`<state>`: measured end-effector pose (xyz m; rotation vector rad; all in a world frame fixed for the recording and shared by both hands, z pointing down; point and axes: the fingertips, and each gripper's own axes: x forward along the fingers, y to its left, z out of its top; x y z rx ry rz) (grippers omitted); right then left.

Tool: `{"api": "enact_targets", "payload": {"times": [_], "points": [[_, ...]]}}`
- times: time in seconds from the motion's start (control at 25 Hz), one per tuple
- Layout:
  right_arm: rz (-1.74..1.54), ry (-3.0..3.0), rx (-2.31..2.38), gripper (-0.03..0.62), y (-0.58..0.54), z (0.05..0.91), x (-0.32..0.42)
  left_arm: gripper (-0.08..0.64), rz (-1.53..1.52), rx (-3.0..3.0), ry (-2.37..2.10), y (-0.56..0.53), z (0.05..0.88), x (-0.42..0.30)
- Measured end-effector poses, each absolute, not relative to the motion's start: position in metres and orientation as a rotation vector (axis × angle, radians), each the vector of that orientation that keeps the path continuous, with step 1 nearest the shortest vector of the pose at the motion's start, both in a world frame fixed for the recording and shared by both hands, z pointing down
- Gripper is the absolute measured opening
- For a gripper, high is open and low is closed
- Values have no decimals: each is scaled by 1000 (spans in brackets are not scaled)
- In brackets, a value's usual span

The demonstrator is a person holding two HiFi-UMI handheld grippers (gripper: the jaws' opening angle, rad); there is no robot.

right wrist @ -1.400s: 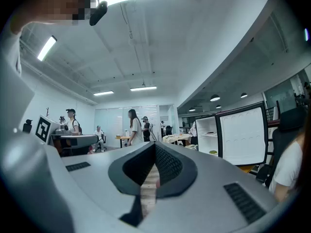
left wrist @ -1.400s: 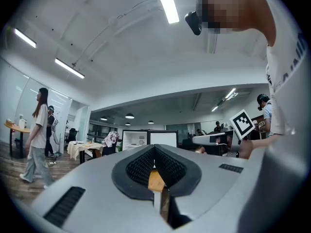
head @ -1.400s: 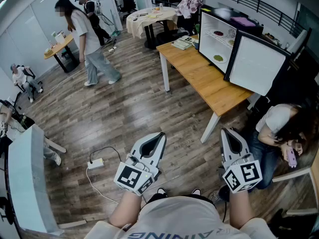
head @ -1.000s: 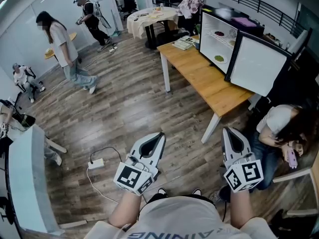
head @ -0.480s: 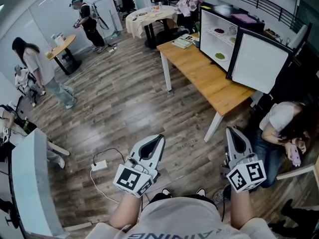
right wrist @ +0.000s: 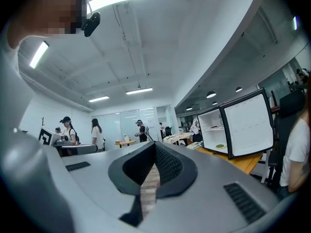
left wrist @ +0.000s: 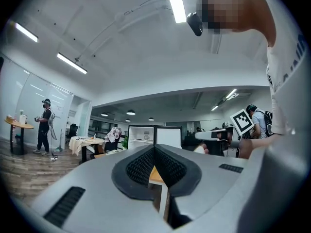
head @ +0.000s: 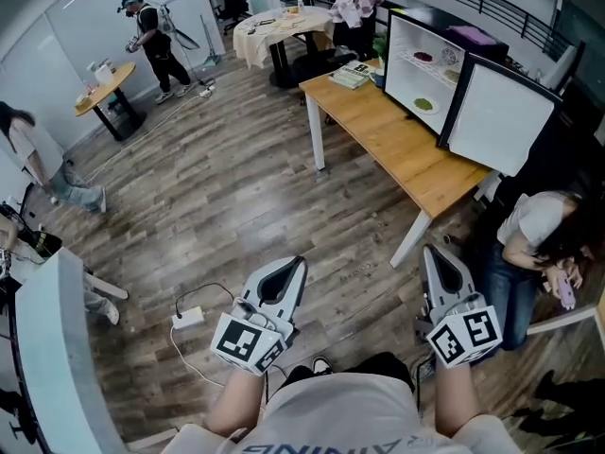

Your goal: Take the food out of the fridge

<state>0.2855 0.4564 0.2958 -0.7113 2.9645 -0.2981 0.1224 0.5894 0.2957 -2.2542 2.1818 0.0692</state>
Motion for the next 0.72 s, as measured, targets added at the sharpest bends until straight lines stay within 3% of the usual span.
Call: {"api": "enact_targets", "payload": {"times": [0.32,0.72], "points": [[-243,3005,-742,18,456,301,252,9,103,-2298,2188,586,310,84],[-248,2967,-815,18,382,306,234,9,53,-2363,2107,504,309,64]]}}
